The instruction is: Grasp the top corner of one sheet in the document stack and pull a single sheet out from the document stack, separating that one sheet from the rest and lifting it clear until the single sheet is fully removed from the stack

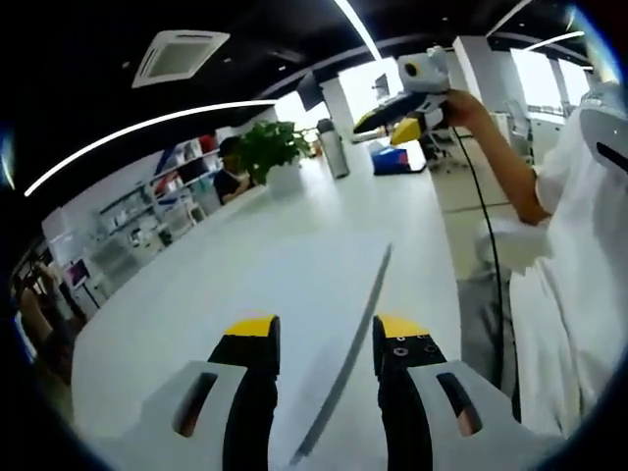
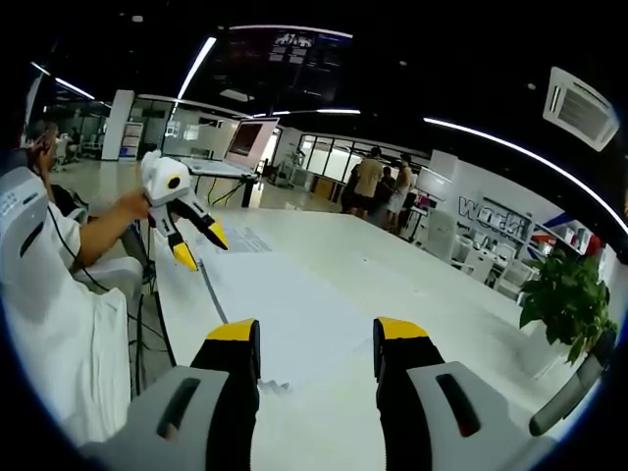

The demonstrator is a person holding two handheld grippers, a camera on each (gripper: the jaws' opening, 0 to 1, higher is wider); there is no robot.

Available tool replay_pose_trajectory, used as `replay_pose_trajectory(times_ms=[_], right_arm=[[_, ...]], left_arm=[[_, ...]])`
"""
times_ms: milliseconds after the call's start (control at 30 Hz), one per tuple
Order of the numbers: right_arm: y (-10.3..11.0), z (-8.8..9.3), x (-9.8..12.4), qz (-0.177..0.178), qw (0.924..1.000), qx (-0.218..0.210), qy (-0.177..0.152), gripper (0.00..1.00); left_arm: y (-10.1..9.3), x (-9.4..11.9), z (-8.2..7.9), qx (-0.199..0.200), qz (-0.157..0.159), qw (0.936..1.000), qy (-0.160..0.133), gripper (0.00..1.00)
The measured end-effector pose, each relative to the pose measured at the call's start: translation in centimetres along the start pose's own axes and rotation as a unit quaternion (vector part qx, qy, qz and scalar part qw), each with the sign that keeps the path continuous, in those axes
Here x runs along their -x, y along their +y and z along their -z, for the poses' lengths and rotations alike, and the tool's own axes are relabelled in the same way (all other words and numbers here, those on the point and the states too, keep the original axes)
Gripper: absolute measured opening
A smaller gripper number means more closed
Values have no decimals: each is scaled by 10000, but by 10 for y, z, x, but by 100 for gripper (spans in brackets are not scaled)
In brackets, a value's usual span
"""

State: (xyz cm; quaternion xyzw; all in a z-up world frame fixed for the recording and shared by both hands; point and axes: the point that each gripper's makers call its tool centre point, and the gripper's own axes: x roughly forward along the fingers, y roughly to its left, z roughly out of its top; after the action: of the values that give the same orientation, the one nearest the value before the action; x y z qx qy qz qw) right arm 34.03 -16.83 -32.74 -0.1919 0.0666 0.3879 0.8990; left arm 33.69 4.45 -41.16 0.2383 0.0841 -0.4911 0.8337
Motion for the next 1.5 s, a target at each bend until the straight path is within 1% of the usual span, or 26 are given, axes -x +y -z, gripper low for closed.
replay_pose_trajectory(times_ms=[200, 333, 500, 600, 733, 800, 1100, 1167, 1367, 1500], right_arm=[[1, 0, 0, -9, 10000, 14, 4, 46], [0, 0, 0, -2, 10000, 8, 1, 46], [1, 1, -3, -24, 10000, 19, 33, 46], [1, 0, -2, -20, 10000, 15, 17, 46], [0, -1, 0, 6, 10000, 6, -6, 46], [0, -1, -1, 4, 10000, 8, -3, 46], [-1, -1, -1, 2, 10000, 11, 4, 46], [0, -1, -2, -6, 10000, 18, 6, 46], [0, -1, -2, -4, 10000, 14, 6, 46], [0, -2, -1, -5, 10000, 15, 1, 46]], left_arm=[[-5, -8, 3, 13, 74, 10000, 36, 39], [-9, -15, 7, 0, 146, 9998, 112, 39], [-12, -24, 15, -95, 150, 9995, 271, 39], [-13, -28, 18, -109, 168, 9993, 307, 38], [-12, -31, 23, -199, 135, 9990, 373, 34], [-11, -32, 24, -198, 134, 9989, 405, 34], [-12, -36, 26, -171, 193, 9989, 391, 31], [-14, -37, 24, -79, 240, 9993, 283, 30], [-13, -38, 26, -188, 197, 9992, 301, 25], [-17, -39, 25, -237, 276, 9990, 274, 18]])
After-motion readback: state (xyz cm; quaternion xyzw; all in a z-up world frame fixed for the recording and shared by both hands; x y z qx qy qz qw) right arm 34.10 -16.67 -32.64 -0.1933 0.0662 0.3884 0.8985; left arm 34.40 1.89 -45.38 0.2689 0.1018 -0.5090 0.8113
